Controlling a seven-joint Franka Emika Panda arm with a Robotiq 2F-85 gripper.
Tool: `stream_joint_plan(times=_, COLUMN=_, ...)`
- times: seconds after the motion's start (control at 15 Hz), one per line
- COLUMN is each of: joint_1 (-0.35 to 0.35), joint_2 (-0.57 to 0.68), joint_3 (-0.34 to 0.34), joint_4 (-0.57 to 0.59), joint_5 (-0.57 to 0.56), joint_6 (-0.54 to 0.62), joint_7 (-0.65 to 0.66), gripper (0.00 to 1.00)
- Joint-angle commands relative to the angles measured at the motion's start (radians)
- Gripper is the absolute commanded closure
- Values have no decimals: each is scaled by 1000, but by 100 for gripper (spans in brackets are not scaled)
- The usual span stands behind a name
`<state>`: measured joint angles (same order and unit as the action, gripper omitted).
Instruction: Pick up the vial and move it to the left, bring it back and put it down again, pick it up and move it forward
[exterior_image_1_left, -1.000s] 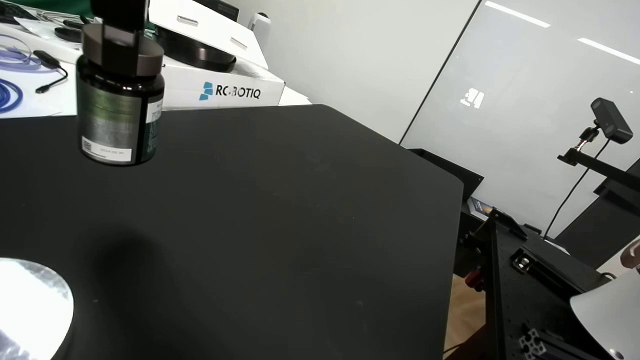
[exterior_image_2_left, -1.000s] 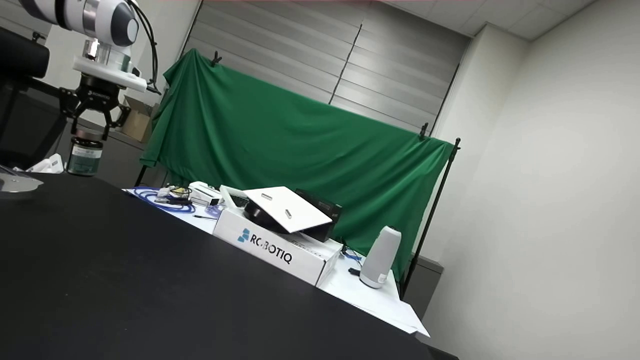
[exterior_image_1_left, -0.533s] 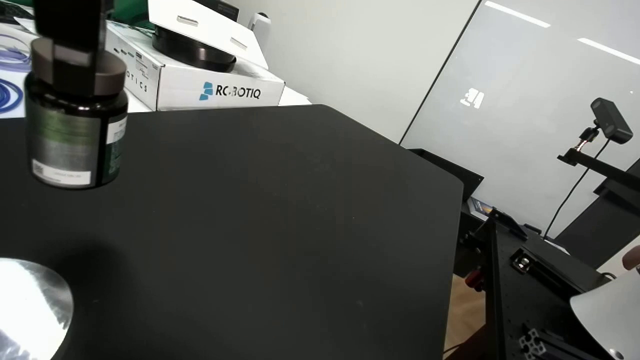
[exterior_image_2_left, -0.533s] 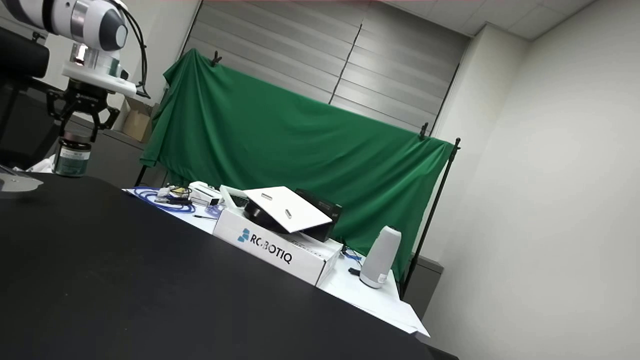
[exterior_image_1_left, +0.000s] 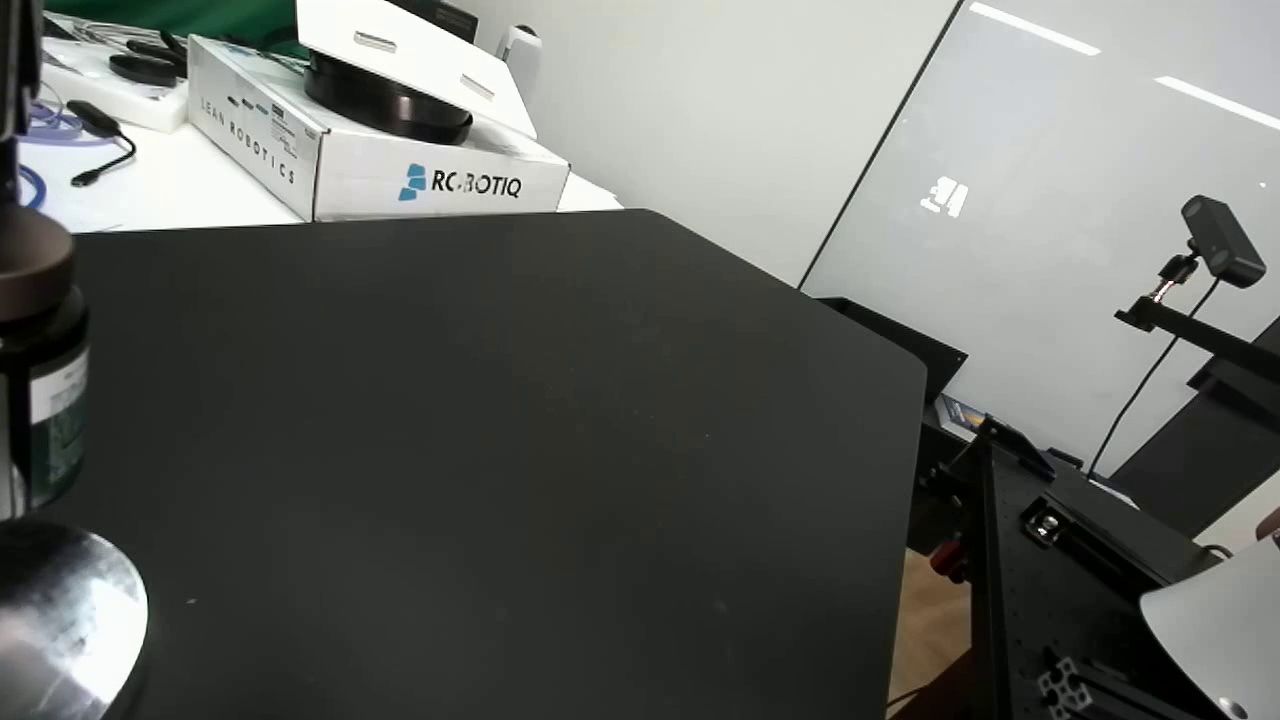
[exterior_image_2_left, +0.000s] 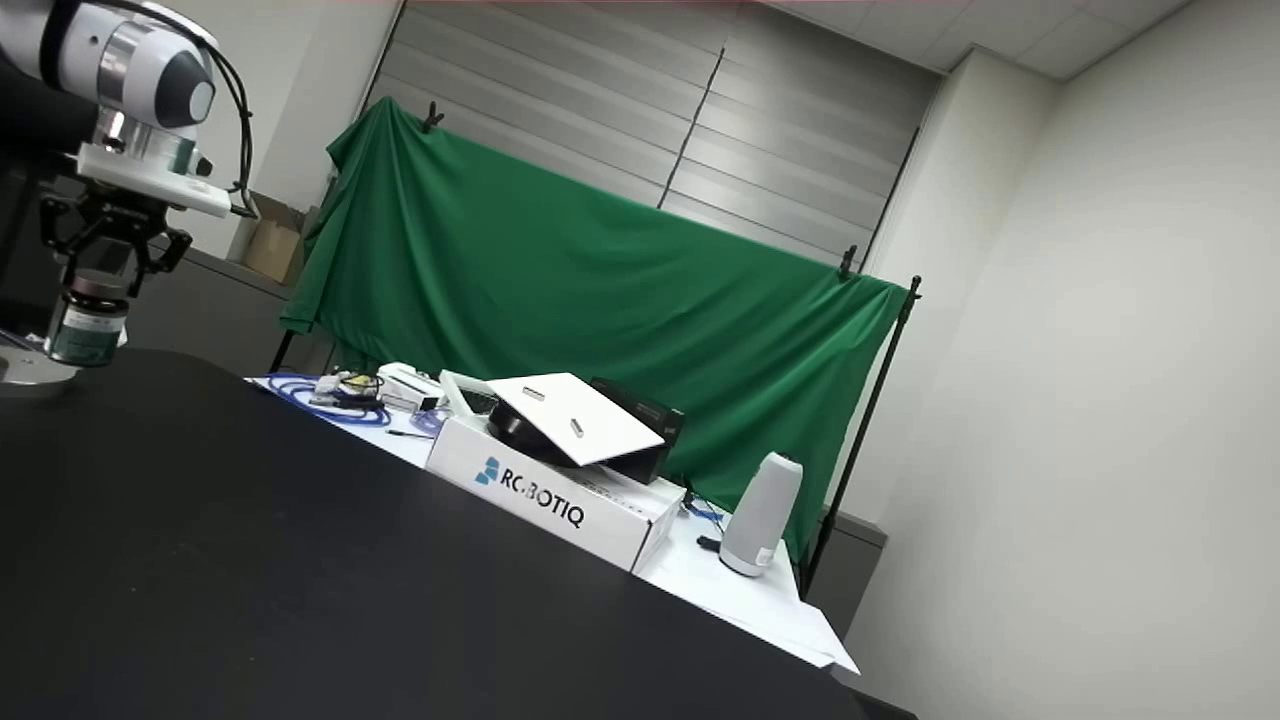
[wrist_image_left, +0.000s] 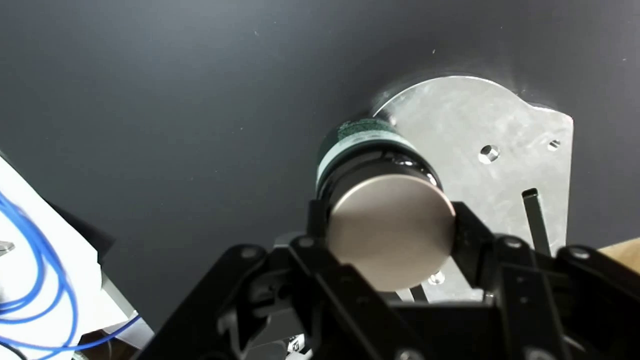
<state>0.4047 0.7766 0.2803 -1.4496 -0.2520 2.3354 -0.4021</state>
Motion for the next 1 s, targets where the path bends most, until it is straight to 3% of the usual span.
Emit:
stream_joint_plan(times=0.0, joint_1=11, joint_2=59, joint_3=14, joint_4=96, joint_5=16, joint_6=-52, joint_7=-26, gripper=64)
stream_joint_plan(times=0.53, joint_1=55, joint_2=121, joint_3=9, joint_4=189, joint_5=7, joint_6=-155, joint_7=-27, gripper=64)
stream_joint_plan(times=0.6, joint_1=59, joint_2=125, joint_3=9, joint_4=198, joint_5=7, joint_6=-169, joint_7=-26, gripper=14)
stream_joint_plan(times=0.8, joint_1=69, joint_2=131, joint_3=7, joint_4=224, joint_5=6, joint_6=-203, joint_7=-26, gripper=1)
stream_joint_plan(times=0.93, joint_1=73, joint_2=125, joint_3=7, joint_4=234, joint_5=5, joint_6=-220, joint_7=-27, gripper=0)
